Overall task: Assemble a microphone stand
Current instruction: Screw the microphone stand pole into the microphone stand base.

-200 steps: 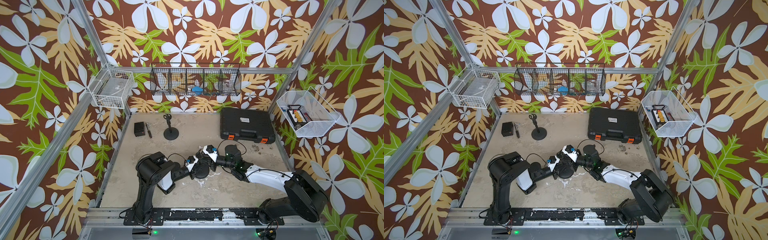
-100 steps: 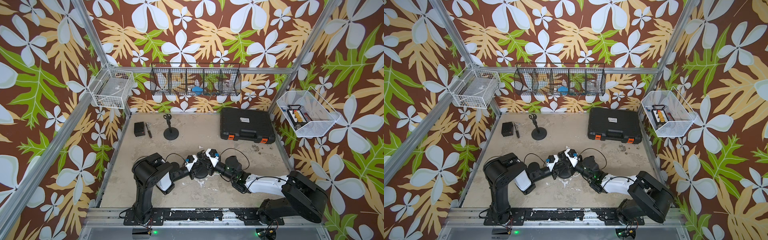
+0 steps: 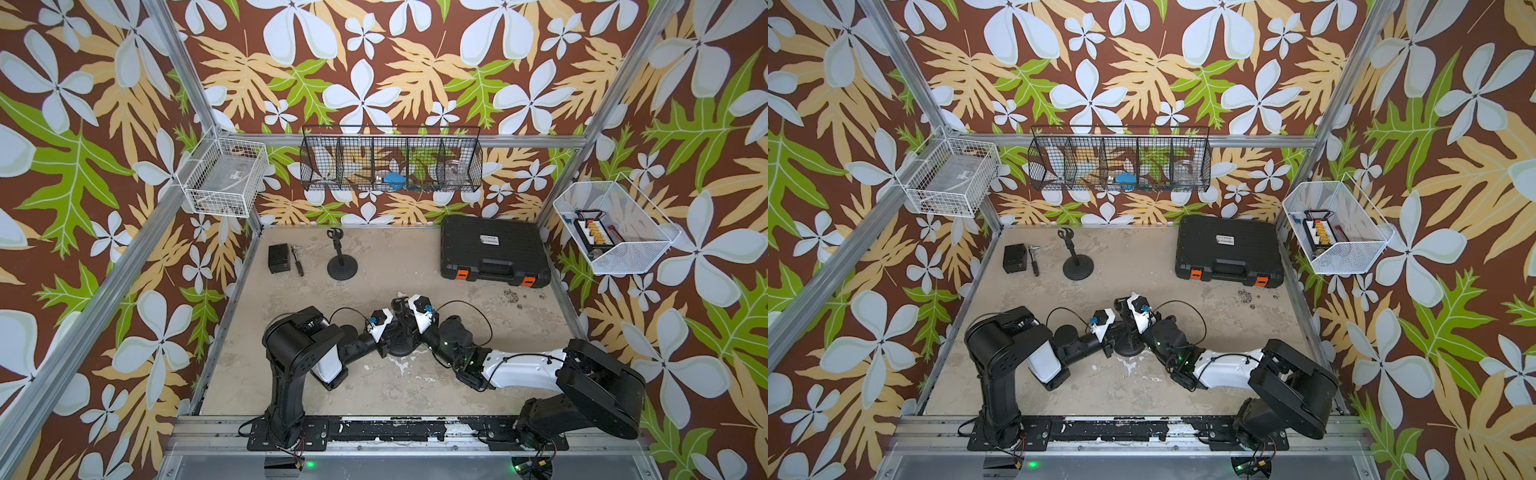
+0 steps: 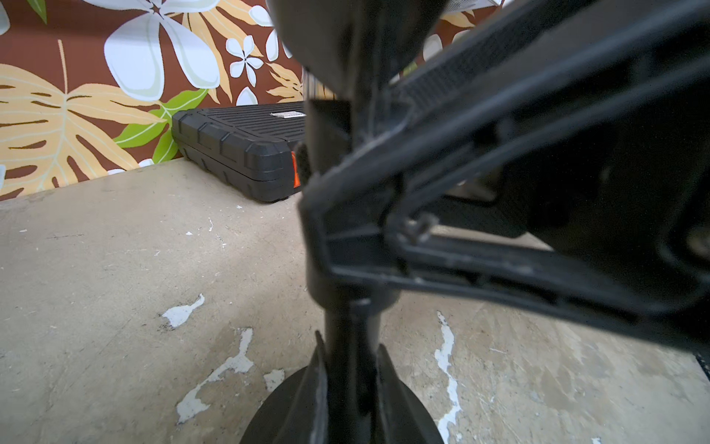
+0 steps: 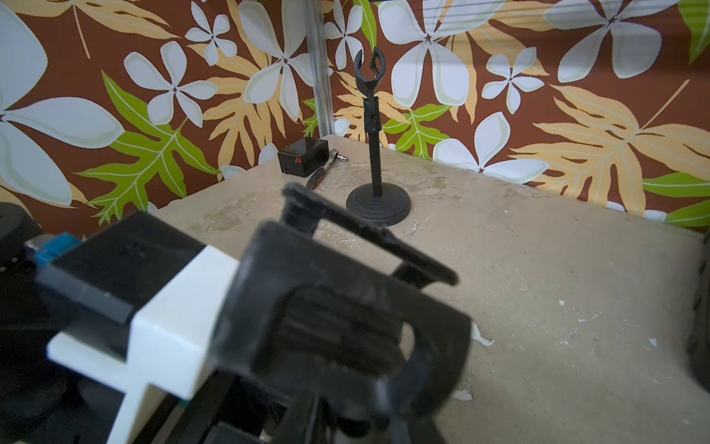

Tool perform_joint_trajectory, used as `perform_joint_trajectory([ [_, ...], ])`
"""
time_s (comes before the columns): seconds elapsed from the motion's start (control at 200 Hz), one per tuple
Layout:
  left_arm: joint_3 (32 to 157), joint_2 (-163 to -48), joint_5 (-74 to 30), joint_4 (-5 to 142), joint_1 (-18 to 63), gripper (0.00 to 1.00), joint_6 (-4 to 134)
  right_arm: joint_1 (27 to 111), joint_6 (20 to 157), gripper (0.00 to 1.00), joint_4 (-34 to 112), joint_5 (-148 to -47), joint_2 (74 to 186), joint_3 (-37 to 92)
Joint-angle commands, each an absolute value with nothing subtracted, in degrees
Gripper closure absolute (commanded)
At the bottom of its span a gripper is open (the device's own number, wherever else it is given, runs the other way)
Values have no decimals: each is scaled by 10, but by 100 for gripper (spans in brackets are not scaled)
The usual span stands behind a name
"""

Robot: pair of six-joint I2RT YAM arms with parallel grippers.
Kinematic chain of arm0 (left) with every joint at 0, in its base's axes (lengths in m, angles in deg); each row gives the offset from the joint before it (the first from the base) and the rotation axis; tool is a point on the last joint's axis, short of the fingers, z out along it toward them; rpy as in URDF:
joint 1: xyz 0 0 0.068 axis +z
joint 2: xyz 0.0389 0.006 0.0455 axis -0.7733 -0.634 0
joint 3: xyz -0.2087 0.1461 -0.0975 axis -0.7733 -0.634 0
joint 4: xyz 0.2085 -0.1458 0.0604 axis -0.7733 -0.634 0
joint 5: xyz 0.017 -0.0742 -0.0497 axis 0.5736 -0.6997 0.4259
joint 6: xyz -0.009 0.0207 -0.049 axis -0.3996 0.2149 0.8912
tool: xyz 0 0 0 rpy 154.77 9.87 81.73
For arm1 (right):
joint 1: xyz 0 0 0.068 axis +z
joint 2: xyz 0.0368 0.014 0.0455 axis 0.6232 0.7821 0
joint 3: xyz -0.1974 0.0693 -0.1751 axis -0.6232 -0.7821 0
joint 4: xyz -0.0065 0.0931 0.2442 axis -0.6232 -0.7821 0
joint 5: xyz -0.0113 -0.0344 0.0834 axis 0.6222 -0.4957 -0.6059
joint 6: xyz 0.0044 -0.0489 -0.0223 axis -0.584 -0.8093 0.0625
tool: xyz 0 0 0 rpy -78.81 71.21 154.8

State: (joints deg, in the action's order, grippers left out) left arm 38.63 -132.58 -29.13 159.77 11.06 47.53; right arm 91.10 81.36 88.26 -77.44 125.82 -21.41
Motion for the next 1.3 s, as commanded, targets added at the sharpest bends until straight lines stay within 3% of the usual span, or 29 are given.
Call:
perform_joint_trajectory([
  [0.0,383,-1332,-321,1721,109,86,472,893,808,39,801,-848,1246,-214],
  [0.07,383,-1335,-321,1722,109,86,470,874,794,28,811,-917,1222,-228],
  [0.175,384,-1337,-326,1721,109,89,473,845,760,25,824,-1016,1189,-251],
  [0.365,382,-1337,-329,1721,109,92,474,794,711,38,809,-1118,1149,-270],
  [0.46,378,-1335,-331,1721,110,92,473,769,706,50,806,-1146,1146,-266],
  [0.686,373,-1328,-332,1721,109,93,472,762,667,49,765,-1152,1168,-221],
  [0.981,373,-1329,-337,1721,109,92,471,762,670,55,756,-1185,1222,-167],
  [1.061,375,-1330,-336,1721,109,92,471,762,675,61,771,-1192,1228,-170],
  [1.166,378,-1333,-338,1721,109,92,473,762,686,79,791,-1192,1234,-174],
  [1.291,383,-1337,-338,1721,109,91,475,763,698,92,812,-1199,1241,-183],
])
